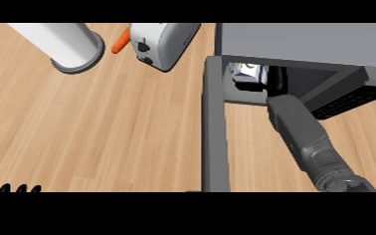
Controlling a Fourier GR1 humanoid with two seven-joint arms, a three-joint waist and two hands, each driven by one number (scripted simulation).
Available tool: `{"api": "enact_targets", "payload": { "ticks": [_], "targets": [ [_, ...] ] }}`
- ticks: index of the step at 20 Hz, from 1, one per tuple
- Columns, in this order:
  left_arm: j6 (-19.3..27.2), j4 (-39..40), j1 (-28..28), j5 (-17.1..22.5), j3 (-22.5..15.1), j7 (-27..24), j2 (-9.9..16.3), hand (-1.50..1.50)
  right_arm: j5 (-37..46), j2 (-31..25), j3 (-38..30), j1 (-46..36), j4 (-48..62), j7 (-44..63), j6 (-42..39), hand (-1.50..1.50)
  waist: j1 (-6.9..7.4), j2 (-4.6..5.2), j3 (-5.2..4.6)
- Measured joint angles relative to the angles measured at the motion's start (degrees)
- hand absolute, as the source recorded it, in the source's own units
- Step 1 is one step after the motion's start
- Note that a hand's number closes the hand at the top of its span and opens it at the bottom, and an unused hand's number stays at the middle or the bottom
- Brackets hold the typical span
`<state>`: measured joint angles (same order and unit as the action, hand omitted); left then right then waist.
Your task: Pick up the milk, place it into the microwave and close the microwave
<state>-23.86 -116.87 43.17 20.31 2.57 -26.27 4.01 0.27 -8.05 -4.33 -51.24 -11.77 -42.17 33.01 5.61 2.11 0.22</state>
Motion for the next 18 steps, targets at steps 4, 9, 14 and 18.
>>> {"api": "enact_targets", "payload": {
  "ticks": [4,9,14,18],
  "targets": [
    [-0.6,0.1,0.0,0.0,-0.3,-0.1,0.1,-1.5,1.1,-1.2,0.0,-1.9,1.5,-1.2,2.6,1.5,0.67,0.32,0.04],
    [-0.7,0.4,-1.0,0.5,0.2,0.1,0.4,-1.5,-0.4,-2.2,-2.2,-3.3,1.3,-3.0,2.5,1.5,1.15,0.82,0.13],
    [-0.7,1.4,-1.7,0.2,0.5,-0.1,0.4,-1.5,-0.4,-2.8,-3.4,-4.6,1.3,-4.8,5.3,1.5,1.84,1.08,0.1],
    [-1.0,2.0,-2.3,0.2,0.4,0.1,0.7,-1.5,0.2,-3.9,-3.9,-5.8,2.0,-4.4,10.0,1.5,2.39,1.4,0.07]
  ]
}}
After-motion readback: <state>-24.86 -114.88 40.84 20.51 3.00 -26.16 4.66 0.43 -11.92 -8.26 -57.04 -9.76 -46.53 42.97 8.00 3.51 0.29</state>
